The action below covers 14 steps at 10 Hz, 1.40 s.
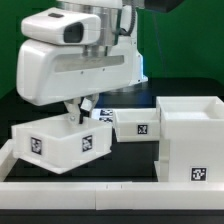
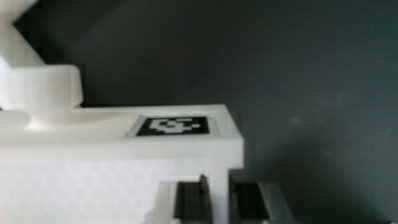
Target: Assemble drawer
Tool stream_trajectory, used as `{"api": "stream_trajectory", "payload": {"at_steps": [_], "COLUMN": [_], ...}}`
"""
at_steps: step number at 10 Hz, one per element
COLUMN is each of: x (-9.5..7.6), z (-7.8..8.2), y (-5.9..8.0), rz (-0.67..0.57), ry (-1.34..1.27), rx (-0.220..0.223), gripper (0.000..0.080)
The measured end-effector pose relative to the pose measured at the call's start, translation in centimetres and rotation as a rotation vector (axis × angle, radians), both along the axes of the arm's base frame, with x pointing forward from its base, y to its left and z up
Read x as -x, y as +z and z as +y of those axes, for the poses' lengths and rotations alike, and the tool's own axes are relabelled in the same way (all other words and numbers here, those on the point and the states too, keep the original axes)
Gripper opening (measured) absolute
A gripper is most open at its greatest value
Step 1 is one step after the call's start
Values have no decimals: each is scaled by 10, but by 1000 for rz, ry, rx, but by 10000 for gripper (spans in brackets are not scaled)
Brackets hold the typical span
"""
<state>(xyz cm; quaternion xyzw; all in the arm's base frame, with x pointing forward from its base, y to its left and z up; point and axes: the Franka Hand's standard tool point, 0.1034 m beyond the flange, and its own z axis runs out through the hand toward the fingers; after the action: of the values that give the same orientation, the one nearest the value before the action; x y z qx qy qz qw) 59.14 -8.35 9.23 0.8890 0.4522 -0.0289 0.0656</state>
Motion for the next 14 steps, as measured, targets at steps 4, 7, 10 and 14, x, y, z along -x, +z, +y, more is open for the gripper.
{"api": "stream_trajectory", "payload": {"at_steps": [4, 7, 10, 14], "x": [7, 18, 23, 37], "z": [-11, -1, -4, 12], "y": [-5, -5, -5, -18], "rz": [60, 125, 108, 136], "ry": [246, 629, 632, 566], "rx": [37, 58, 58, 34], "gripper": [35, 35, 35, 35]}}
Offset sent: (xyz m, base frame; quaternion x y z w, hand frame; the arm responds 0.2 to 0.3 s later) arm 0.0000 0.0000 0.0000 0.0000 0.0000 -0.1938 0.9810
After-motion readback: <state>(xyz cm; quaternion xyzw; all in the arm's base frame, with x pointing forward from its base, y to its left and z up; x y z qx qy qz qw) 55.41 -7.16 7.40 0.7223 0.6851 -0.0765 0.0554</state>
